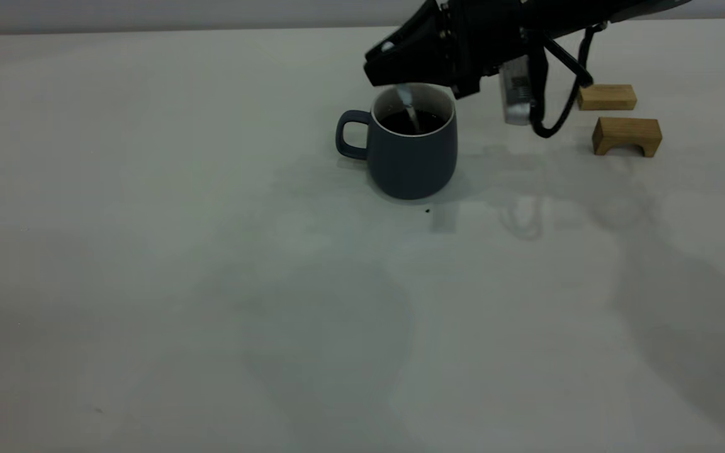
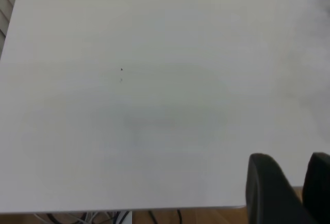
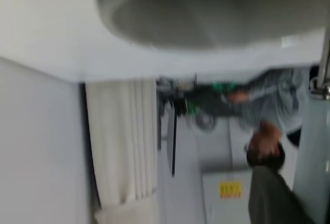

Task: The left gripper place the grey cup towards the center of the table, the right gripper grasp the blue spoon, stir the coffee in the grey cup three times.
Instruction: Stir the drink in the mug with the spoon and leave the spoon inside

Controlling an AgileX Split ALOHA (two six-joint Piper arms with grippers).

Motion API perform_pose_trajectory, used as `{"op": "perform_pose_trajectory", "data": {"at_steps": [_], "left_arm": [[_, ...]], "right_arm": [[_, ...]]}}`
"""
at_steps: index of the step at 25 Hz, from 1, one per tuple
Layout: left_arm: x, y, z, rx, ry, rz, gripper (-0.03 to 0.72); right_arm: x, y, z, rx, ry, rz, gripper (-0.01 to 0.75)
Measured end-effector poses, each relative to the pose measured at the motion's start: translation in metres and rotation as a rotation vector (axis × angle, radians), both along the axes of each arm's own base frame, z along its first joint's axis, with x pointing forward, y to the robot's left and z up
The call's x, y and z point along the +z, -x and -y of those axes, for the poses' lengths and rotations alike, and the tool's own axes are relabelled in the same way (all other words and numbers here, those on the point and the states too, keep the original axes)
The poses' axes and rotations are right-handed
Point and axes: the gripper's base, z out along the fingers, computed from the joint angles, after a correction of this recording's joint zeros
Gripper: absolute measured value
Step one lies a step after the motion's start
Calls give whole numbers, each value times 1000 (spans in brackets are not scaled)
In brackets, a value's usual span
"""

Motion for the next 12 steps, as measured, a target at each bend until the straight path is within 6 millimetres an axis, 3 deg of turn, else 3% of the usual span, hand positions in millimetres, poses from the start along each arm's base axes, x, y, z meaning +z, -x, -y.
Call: {"op": "perform_pose_trajectory", "data": {"at_steps": [6,12], "left_arm": [[0,0,0,0,0,0,243],[0,0,0,-1,-1,0,243]], "right_arm": [[7,-2,-15,3,-55,153,118],[4,-7,-15,14,6,345,118]]}}
